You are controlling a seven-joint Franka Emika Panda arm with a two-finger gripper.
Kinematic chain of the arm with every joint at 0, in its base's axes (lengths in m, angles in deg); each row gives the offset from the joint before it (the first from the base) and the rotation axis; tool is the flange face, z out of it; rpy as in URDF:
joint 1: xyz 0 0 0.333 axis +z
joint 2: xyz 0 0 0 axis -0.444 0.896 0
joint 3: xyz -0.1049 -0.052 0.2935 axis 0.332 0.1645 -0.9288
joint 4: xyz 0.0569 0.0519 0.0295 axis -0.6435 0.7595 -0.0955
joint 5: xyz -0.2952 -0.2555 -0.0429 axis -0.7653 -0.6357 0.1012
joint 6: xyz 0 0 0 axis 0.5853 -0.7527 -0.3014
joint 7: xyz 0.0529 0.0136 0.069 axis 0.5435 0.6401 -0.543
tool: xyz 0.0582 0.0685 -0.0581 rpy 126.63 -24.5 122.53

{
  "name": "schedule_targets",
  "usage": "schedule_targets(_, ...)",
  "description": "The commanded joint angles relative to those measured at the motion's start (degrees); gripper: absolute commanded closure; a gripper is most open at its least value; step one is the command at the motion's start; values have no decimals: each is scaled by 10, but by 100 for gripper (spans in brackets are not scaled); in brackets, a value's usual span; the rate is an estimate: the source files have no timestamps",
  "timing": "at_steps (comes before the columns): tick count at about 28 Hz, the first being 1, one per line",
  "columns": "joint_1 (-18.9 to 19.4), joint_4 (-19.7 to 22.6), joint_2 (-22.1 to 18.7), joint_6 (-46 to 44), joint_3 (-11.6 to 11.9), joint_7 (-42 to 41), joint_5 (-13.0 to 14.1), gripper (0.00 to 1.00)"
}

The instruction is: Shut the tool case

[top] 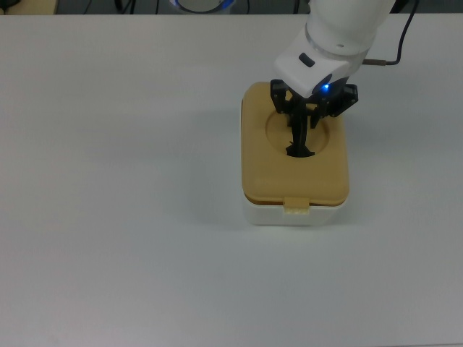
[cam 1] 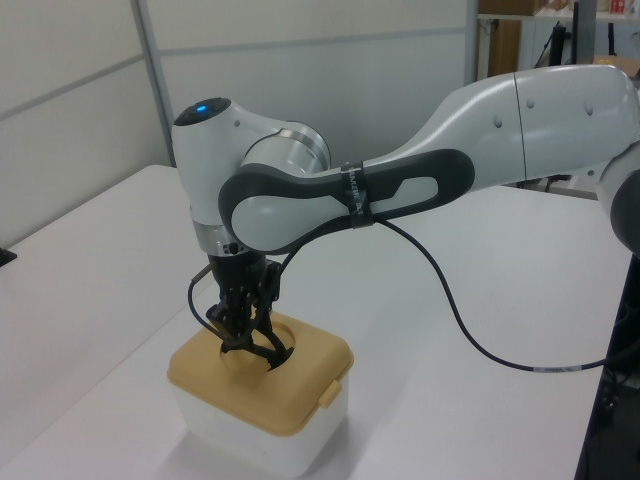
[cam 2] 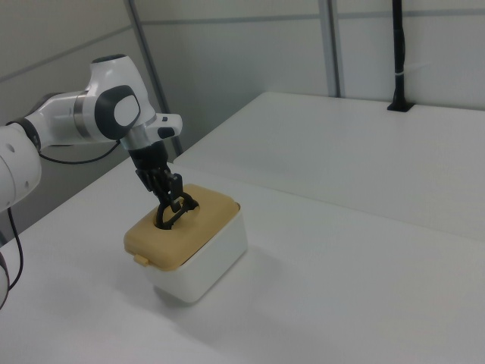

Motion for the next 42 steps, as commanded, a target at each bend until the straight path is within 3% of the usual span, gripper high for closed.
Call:
schedule_targets(1,6,-13,8,4,1,11,-16,0)
schedule_targets(8,5,-13,1,-5,5,5,-16,0)
schedule_targets(18,-2,-13,-33,-78,14,-68,-8,0)
schedule_targets(23,-3,-10,-56,-94,46,-98,8,0)
schedule_targets(28,-3,-8,-76,-129,96,-153,23,0)
schedule_targets(42,-3,19,-135,-151,163,-239,25,0)
